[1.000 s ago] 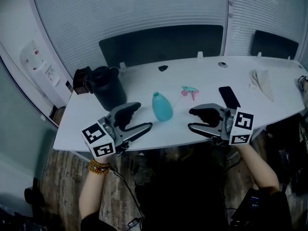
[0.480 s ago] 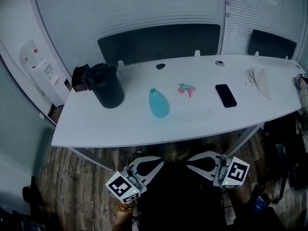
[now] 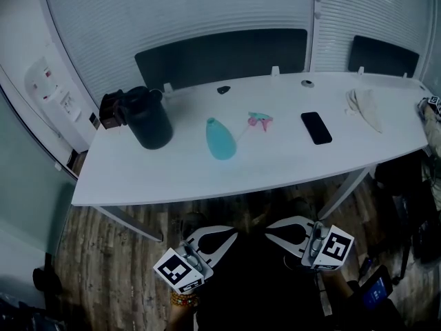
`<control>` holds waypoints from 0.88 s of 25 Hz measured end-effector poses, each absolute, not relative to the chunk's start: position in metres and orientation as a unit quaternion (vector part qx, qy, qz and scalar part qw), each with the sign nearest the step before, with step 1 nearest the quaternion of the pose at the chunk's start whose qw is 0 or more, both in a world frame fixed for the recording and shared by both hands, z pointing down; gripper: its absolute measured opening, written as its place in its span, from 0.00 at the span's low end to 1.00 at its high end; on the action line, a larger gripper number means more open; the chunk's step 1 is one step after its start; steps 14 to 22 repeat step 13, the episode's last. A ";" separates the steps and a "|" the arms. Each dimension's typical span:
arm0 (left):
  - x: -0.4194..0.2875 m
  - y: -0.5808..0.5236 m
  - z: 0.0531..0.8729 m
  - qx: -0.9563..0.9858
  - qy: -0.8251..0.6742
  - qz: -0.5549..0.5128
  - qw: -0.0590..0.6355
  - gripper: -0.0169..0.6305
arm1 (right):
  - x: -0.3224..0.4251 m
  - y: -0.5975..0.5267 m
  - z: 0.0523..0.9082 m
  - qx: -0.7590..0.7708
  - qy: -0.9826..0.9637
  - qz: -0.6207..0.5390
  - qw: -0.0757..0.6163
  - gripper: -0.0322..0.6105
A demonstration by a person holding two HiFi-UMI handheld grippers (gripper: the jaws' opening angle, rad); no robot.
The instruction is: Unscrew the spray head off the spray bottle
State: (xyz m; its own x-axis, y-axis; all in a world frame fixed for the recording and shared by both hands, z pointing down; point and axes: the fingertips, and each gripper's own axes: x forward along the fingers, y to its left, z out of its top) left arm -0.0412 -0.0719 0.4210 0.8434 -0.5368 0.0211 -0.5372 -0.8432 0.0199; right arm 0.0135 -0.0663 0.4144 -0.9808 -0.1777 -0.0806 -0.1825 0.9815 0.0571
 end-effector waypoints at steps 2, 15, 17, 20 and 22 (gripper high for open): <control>-0.038 -0.069 0.420 0.961 -0.277 0.004 0.015 0.03 | 0.014 -0.066 0.416 -0.094 0.994 0.029 0.039 0.05; -0.029 -0.049 0.422 0.961 -0.276 0.002 0.013 0.03 | 0.015 -0.051 0.426 -0.093 0.995 0.028 0.023 0.05; -0.029 -0.049 0.422 0.961 -0.276 0.002 0.013 0.03 | 0.015 -0.051 0.426 -0.093 0.995 0.028 0.023 0.05; -0.029 -0.049 0.422 0.961 -0.276 0.002 0.013 0.03 | 0.015 -0.051 0.426 -0.093 0.995 0.028 0.023 0.05; -0.029 -0.049 0.422 0.961 -0.276 0.002 0.013 0.03 | 0.015 -0.051 0.426 -0.093 0.995 0.028 0.023 0.05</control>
